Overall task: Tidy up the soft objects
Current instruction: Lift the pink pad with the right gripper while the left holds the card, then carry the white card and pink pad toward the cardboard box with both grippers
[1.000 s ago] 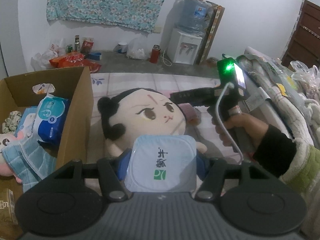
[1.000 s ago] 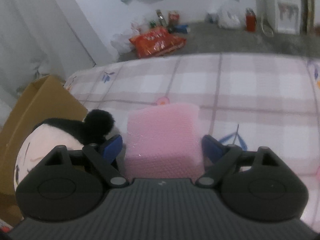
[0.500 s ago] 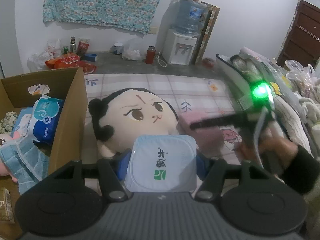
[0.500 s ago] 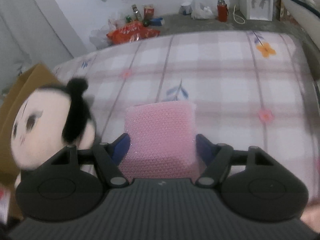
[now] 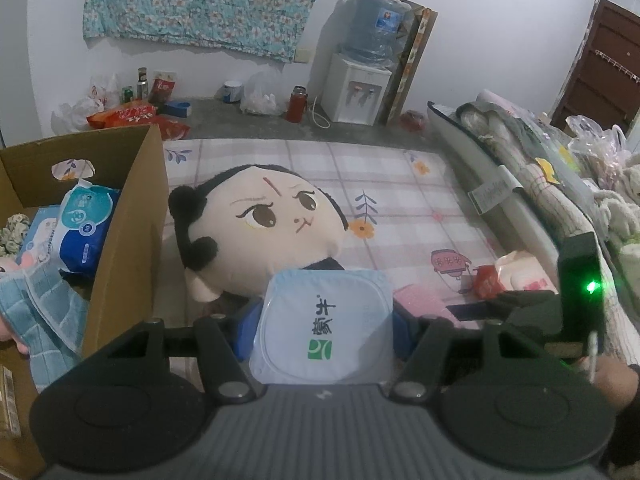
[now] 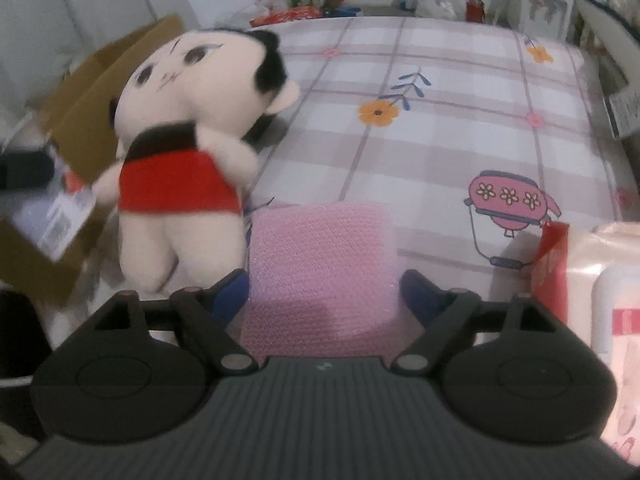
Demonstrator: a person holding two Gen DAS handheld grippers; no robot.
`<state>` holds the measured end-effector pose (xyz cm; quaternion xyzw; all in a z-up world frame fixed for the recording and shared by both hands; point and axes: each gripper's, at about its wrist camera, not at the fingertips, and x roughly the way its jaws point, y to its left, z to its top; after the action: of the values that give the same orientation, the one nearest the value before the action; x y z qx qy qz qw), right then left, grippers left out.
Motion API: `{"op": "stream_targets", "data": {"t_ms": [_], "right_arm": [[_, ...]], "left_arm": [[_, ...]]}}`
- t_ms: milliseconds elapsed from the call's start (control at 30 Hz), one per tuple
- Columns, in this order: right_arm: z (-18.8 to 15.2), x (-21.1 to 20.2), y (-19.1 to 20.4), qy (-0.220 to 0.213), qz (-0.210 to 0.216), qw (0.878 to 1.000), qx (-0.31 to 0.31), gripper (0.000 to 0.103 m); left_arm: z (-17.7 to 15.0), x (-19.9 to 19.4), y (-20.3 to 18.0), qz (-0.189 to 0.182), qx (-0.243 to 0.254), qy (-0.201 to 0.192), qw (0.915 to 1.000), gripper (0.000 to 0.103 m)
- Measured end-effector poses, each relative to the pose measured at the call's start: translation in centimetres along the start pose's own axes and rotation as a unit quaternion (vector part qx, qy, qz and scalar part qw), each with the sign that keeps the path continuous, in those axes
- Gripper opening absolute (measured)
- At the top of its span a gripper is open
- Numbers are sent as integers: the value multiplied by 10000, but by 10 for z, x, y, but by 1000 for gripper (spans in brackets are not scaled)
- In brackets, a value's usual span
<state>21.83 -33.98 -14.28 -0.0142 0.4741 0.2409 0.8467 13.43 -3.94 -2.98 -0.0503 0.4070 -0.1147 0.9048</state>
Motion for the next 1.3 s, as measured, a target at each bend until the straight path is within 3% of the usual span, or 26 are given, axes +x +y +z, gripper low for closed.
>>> {"op": "stream_targets", "data": {"t_ms": [233, 333, 433, 800, 1067, 1300], "right_arm": [[4, 12, 12, 120, -153, 9989, -428, 90], [6, 13, 8, 69, -217, 9988, -423, 82], [5, 6, 1, 16, -139, 9998, -109, 80], [-25, -86, 15, -1177, -203, 9911, 585, 79], [-30, -155, 55, -1964, 291, 9790, 472, 79], [-4, -173, 99, -2178, 1137, 9693, 51, 79]], "left_arm": [[0, 0, 1, 8, -26, -25, 10000, 64], [2, -1, 1, 12, -29, -25, 10000, 64], [2, -5, 0, 10, -34, -61, 10000, 64], [-2, -59, -5, -105, -111, -455, 9988, 64], [1, -126, 26, -102, -652, -772, 9948, 64], [-1, -180, 76, 505, -1078, -1240, 9851, 64]]}}
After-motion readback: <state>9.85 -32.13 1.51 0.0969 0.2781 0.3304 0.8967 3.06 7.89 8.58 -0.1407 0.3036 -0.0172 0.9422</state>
